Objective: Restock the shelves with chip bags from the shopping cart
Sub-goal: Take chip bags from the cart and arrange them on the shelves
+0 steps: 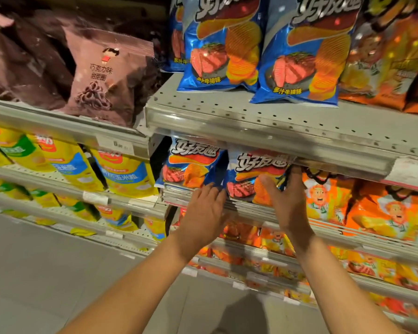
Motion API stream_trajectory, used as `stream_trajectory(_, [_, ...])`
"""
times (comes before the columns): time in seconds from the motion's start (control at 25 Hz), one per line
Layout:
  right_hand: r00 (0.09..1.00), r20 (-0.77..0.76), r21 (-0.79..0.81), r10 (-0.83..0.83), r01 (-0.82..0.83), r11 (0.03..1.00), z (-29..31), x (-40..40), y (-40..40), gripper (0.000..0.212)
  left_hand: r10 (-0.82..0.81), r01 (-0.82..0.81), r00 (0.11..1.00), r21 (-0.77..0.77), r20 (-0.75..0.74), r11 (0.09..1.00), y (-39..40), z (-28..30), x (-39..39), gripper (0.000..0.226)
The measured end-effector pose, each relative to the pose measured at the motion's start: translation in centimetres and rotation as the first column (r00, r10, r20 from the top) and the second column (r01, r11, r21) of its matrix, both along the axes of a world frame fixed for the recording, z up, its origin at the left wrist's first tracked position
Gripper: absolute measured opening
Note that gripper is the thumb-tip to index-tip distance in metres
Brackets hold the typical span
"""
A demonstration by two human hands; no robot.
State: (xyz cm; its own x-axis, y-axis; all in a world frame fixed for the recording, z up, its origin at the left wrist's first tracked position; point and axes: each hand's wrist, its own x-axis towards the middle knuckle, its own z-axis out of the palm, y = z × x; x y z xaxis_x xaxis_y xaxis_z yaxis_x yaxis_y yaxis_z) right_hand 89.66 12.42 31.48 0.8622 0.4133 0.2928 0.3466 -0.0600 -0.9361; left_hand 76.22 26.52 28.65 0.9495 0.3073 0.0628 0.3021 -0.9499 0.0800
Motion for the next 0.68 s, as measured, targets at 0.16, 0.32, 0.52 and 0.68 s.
stream_trajectory(0.16, [0.991,-0.13,0.039,-0.018,0.023,0.999,-0.5,-0.6,0.4,0.063,-0.022,0.052,0.987,-0.191,0.159,0.98,0.7,0.0,-1.2,0.066])
stream_trajectory(0.32, [0.966,-0.232,-0.117,-0.114,0.088,0.989,-0.8,-0.6,1.3,0.086,-0.043,0.107,0.978,-0.314,0.204,0.943,0.3,0.3,-2.4,0.076])
stream_trajectory(0.52, [0.981,-0.153,-0.204,-0.122,0.09,0.975,0.7,-0.2,0.4,0.052,-0.037,0.096,0.983,-0.332,0.178,0.938,0.0,1.0,-3.1,0.081])
stream_trajectory(0.68, [0.917,0.258,-0.129,-0.304,0.345,0.93,2.0,-2.2,-0.6,0.043,-0.052,0.119,0.962,-0.24,0.268,0.963,-0.2,1.1,-3.4,0.077])
